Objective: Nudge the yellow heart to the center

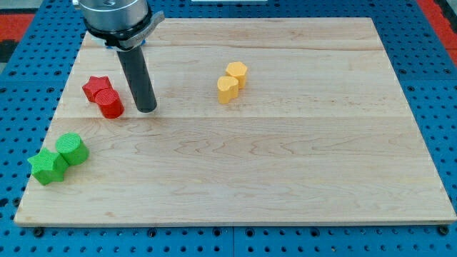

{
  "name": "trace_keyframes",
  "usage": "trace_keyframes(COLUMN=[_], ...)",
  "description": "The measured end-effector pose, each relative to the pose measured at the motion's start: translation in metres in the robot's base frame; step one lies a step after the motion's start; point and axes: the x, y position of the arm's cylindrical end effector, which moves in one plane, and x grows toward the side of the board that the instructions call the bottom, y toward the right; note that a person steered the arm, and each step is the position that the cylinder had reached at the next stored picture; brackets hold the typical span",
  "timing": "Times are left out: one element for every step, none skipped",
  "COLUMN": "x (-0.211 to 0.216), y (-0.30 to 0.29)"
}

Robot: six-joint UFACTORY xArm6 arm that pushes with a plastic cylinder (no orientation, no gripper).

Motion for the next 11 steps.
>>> trace_keyframes(x=[0.0,-0.001,-0.02,-0.023,-0.023,-0.023,-0.018,-0.017,-0.017,-0.039,-0.084], y=[0.0,0.003,0.004,0.017,0.03,0.047,0.067,0.105,0.107,0.131,0.167])
